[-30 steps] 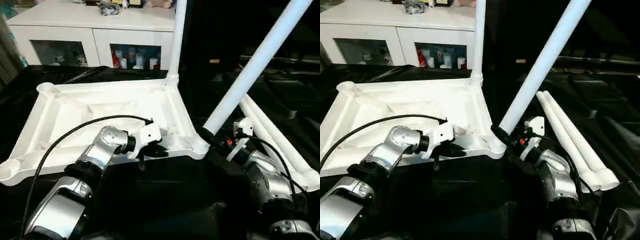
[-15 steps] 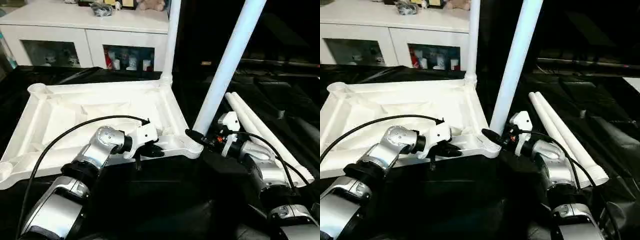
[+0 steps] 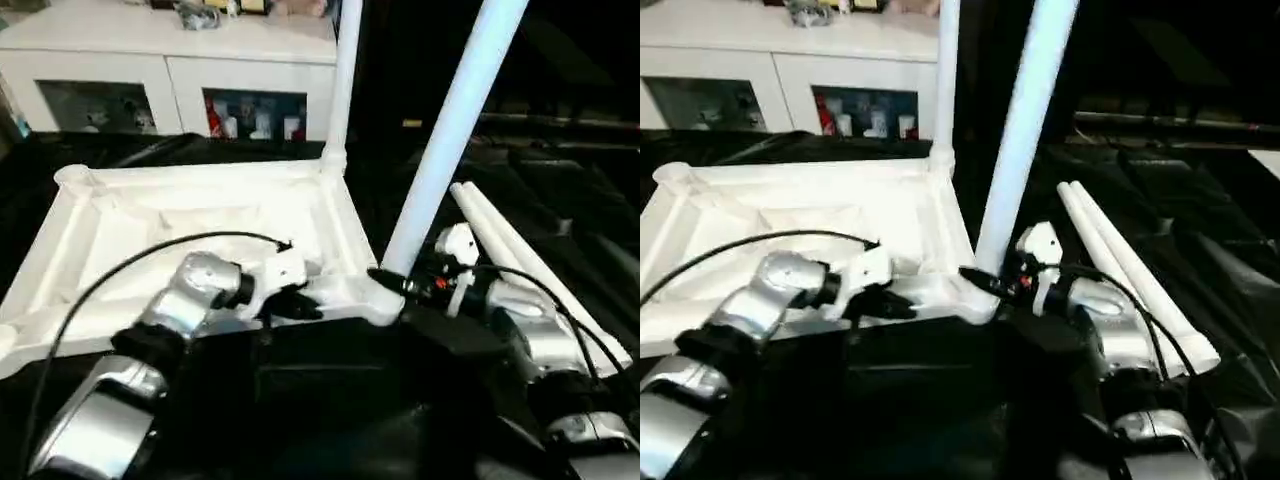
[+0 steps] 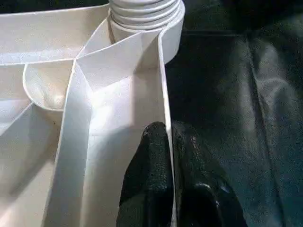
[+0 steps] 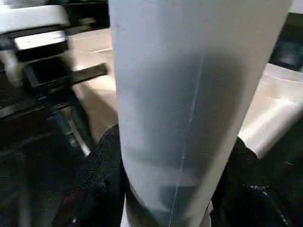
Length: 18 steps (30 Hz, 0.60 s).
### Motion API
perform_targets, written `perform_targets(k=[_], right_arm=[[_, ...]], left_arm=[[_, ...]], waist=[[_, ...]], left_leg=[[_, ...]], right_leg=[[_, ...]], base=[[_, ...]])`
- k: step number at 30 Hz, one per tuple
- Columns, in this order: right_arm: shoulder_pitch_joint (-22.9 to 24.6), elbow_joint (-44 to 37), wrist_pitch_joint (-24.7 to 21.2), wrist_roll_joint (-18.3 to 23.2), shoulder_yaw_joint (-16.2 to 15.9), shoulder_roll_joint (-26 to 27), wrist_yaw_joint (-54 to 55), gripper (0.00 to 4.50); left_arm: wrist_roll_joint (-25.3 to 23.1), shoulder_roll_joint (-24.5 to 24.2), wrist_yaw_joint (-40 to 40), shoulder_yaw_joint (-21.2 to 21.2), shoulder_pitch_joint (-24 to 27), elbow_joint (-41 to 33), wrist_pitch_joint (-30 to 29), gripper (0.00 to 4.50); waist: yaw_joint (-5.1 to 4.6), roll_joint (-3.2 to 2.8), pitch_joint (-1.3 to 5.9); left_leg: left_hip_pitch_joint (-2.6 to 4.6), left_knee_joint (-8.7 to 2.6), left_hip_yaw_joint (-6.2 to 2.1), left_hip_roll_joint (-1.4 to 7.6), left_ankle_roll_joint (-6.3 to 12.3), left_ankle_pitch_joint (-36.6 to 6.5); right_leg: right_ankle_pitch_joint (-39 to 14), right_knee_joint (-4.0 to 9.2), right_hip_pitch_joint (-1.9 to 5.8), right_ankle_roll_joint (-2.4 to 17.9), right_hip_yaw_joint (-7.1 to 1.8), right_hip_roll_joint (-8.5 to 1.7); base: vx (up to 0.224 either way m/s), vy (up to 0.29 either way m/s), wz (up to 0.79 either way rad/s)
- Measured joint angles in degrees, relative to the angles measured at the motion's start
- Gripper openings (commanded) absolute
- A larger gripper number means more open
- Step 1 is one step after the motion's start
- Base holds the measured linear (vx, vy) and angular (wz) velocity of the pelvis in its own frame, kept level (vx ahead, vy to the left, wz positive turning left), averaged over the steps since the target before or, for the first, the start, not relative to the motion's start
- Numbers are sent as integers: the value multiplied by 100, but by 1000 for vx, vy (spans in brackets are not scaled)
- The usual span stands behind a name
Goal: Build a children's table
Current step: Rotate leg to tighten
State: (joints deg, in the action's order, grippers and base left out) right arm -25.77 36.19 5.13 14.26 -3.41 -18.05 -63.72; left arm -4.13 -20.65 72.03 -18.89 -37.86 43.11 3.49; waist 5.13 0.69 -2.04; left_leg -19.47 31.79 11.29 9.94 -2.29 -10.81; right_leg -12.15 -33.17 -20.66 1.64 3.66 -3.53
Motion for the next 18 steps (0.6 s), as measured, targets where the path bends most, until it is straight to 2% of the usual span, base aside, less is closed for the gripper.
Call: perform_targets(k=[5, 11, 14, 18], right_arm=[[93, -207, -34, 94, -97, -80, -294, 187], [166, -463, -227, 97, -98, -130, -220, 187], [134, -388, -226, 80, -101, -65, 75, 187], [-140, -2, -205, -111, -137, 199, 914, 187]], left_arm=[[42, -120, 246, -21, 93, -260, -55, 0], [35, -78, 180, -9, 93, -295, -73, 0], [-15, -47, -9, -9, 93, -291, -117, 0], [-84, -4, -477, 46, 113, -285, -323, 0]], waist=[[2, 30, 39], [14, 21, 43], [9, 18, 42], [-58, 13, 28]], left_leg=[[-4, -13, 0, 22, -37, -14], [-5, -14, 1, 24, -48, -20], [6, -13, 1, 24, -49, -20], [33, -13, -3, 23, -57, -18]], right_leg=[[-7, -3, -10, -26, 12, 14], [-12, -2, -14, -26, 14, 15], [-11, -2, -3, -26, 12, 14], [-29, 4, -3, -57, 10, 10]], base=[[77, -19, -1], [0, 0, 0], [0, 0, 0], [0, 0, 0]])
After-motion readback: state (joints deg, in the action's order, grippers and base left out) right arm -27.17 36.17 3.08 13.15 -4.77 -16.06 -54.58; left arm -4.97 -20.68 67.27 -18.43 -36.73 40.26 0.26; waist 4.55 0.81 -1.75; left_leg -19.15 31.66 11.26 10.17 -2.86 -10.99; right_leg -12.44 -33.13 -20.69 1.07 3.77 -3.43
